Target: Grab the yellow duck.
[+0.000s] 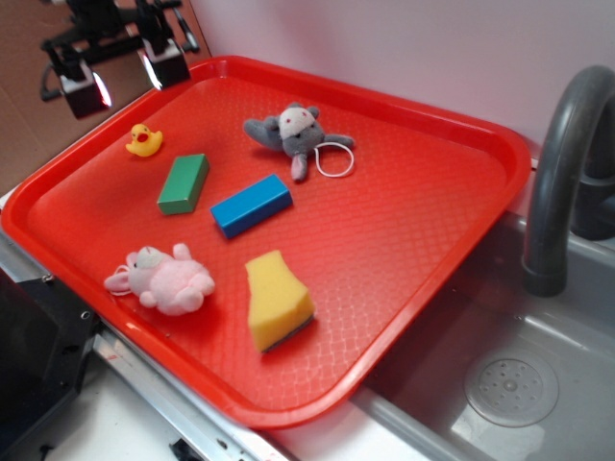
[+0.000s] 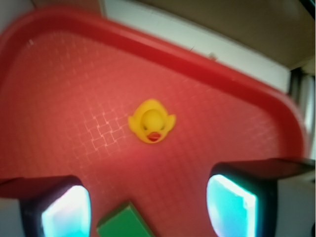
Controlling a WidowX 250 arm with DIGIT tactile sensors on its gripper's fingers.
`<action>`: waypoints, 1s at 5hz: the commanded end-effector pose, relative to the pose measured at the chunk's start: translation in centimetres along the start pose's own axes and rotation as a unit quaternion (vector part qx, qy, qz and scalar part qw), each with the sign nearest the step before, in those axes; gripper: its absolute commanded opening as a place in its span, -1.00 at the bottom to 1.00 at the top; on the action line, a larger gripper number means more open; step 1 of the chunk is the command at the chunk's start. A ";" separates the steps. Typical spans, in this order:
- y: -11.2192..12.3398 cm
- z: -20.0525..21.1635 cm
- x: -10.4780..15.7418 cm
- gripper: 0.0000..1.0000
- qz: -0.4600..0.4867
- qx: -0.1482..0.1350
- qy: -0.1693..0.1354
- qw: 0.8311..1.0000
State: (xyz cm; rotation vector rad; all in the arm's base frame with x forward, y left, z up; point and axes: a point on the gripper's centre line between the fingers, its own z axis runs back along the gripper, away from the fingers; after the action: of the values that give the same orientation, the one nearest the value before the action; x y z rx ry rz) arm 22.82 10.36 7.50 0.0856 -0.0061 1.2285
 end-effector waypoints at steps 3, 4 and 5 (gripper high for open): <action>1.5 -4.4 4.4 1.00 -0.041 -0.020 -0.013 0.999; -0.5 -7.1 4.3 1.00 -0.090 -0.047 0.020 0.995; -0.3 -7.5 4.0 -1.00 -0.128 -0.075 0.053 0.987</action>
State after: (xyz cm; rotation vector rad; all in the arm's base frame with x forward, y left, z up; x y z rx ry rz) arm 24.44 14.22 1.15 -0.1095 -0.0060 0.9885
